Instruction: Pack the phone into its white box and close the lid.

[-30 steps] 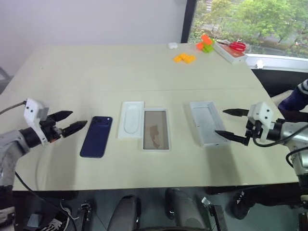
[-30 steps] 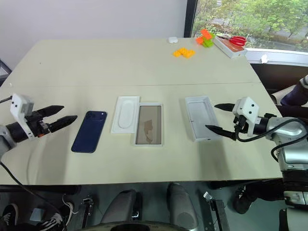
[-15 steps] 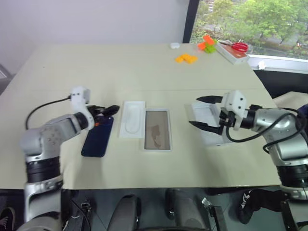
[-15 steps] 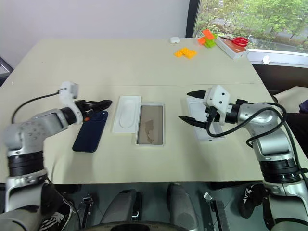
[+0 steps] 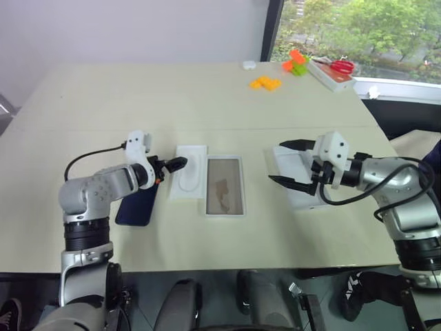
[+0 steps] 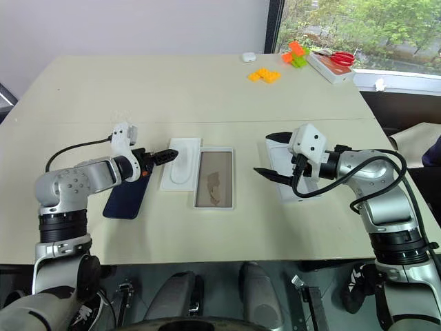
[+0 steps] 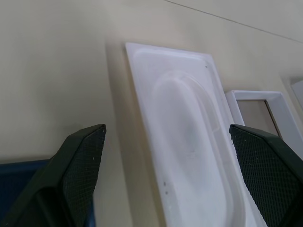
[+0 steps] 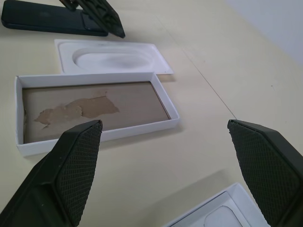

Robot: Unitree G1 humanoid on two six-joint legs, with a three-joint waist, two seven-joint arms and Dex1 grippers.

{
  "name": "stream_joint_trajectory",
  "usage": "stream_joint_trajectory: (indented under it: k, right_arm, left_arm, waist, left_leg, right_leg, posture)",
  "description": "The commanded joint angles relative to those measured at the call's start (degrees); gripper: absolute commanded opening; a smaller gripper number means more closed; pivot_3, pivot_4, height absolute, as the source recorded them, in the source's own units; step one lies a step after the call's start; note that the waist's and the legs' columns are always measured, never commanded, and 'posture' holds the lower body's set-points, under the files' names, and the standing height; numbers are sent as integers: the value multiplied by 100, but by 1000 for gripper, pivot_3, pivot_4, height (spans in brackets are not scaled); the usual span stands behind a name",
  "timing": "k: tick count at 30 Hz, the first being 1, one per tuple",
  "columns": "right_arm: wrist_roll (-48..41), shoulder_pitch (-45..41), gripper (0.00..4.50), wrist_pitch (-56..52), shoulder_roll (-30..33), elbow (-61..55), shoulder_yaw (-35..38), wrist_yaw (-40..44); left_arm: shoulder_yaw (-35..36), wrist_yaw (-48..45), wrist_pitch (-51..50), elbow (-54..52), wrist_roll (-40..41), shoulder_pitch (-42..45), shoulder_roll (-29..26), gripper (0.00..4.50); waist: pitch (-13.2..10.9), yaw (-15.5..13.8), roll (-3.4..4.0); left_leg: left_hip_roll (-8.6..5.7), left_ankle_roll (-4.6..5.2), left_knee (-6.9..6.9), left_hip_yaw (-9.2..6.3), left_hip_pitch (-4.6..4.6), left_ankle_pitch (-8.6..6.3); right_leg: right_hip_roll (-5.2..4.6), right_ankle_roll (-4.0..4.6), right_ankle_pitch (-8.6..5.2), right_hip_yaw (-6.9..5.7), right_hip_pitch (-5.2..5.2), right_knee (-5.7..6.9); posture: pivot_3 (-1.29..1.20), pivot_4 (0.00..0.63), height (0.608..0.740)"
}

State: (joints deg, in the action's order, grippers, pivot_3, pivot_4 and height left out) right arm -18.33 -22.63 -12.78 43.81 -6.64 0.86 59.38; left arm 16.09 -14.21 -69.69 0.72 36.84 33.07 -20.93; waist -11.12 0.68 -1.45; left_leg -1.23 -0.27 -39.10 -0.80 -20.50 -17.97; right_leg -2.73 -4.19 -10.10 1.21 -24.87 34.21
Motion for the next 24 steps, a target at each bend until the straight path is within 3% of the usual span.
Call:
stream_joint_trajectory:
  k: [1,9,12,19,24]
  right_arm:
    - [-49,-84,4442,67,19,-151,151,-41]
    - [-12,-86,4442,152,21,-99,160,-54]
    - [-16,-96,4500,163,5,-117,162,-82]
    - [-49,-63,4500,147,40,-171,209,-110]
    - [-54,-1,4500,143,56,-218,246,-137]
  left_arm:
    - [85,54,-257,-36,94,170,74,4399]
    - [286,230,-801,-86,141,259,277,4399]
    - [264,276,-847,-51,62,194,346,3582]
    - [583,388,-862,-8,52,142,512,45]
    - [1269,363,-1016,12,269,155,428,16]
  waist:
    - [0,1,0]
    - [0,3,0]
    - [0,1,0]
    - [0,-3,0]
    - [0,22,0]
  left_leg:
    - [0,0,0,0,0,0]
    - [1,0,0,-1,1,0]
    - [0,0,0,0,2,0]
    - [0,0,0,-2,-1,0]
    - [1,0,0,-2,1,0]
  right_leg:
    - [1,0,0,0,0,0]
    - [1,-1,0,0,0,0]
    - [0,-1,0,0,3,0]
    - [0,-1,0,0,2,-2]
    - [1,-1,0,0,2,-3]
  posture:
    - [0,150,740]
    - [0,150,740]
    - [0,150,740]
    - [0,150,740]
    - [0,150,740]
